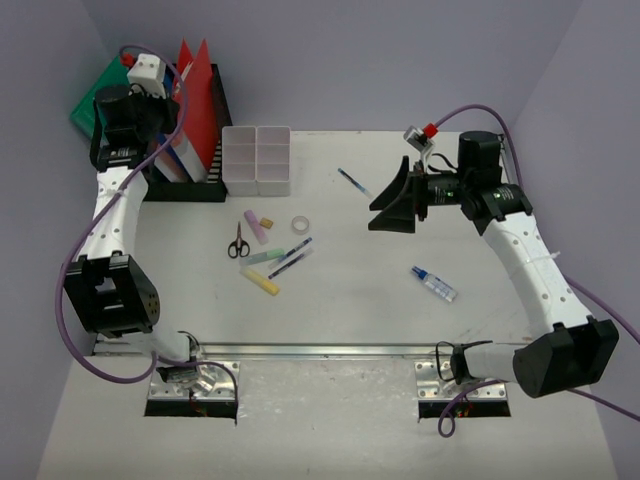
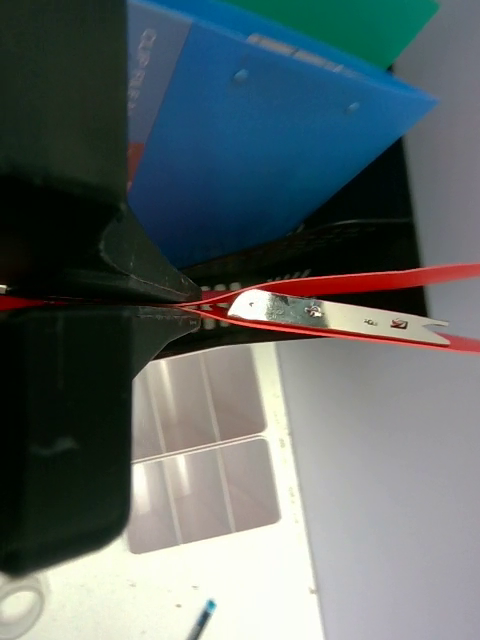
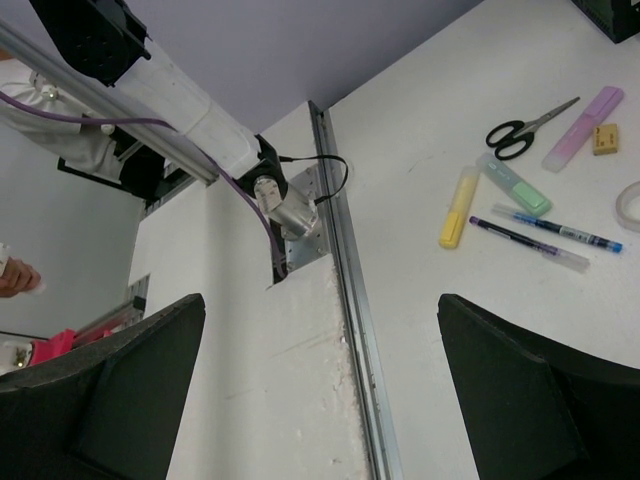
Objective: Organize the desk
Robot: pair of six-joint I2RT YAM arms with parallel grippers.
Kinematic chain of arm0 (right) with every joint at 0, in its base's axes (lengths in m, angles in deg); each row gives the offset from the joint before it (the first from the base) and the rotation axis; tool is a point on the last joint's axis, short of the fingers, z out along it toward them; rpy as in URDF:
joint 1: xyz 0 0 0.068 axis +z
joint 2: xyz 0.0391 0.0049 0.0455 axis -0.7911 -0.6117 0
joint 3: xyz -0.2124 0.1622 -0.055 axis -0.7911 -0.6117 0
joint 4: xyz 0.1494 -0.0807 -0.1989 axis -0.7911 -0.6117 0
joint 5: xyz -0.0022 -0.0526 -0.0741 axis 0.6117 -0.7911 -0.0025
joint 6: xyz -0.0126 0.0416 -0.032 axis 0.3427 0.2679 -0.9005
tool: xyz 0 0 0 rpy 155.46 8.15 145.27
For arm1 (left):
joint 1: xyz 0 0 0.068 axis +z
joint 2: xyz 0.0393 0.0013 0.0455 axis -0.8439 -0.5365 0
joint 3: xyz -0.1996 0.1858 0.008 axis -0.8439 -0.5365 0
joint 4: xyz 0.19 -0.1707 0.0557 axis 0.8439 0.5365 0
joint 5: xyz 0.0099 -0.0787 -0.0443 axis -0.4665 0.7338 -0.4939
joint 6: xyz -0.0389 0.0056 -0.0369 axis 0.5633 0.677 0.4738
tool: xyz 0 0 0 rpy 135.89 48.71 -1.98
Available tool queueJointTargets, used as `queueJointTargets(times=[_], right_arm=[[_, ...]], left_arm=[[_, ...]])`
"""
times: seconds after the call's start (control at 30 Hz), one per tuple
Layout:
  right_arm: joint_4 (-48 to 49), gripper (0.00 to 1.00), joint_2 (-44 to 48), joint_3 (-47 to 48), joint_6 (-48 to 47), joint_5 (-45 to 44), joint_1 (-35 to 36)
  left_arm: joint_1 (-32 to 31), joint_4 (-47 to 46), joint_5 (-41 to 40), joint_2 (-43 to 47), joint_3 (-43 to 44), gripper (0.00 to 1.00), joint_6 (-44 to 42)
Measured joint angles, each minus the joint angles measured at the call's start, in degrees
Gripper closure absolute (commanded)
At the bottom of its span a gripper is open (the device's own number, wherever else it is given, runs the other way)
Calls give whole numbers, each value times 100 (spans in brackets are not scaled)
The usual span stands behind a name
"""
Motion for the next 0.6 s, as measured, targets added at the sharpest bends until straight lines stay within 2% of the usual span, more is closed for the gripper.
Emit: queueJointTargets(times=[0.13,0.27,0.33,0.37,0.47,0.53,0.6], right_arm=[[-32,1,-39,0,-21,2,0],[-41,1,-95,0,-21,0,0],[-45,1,-119,0,-20,-1,0],[-48,1,-131,0,-21,-3,0],[-68,1,-148,0,-24,-11,0],[-129,1,-150,0,-41,-31,0],[-170,1,-150,0,-47,-49,0]], left_arm=[[0,74,32,-5,-379,100,-129],[0,139,46,-152,-334,100,-192],[0,218,60,-311,-133,94,-185],[0,250,69,-414,-4,86,-175],[0,225,112,-643,219,43,-96],[0,372,160,-744,380,5,-15],[0,496,173,-859,573,0,110]])
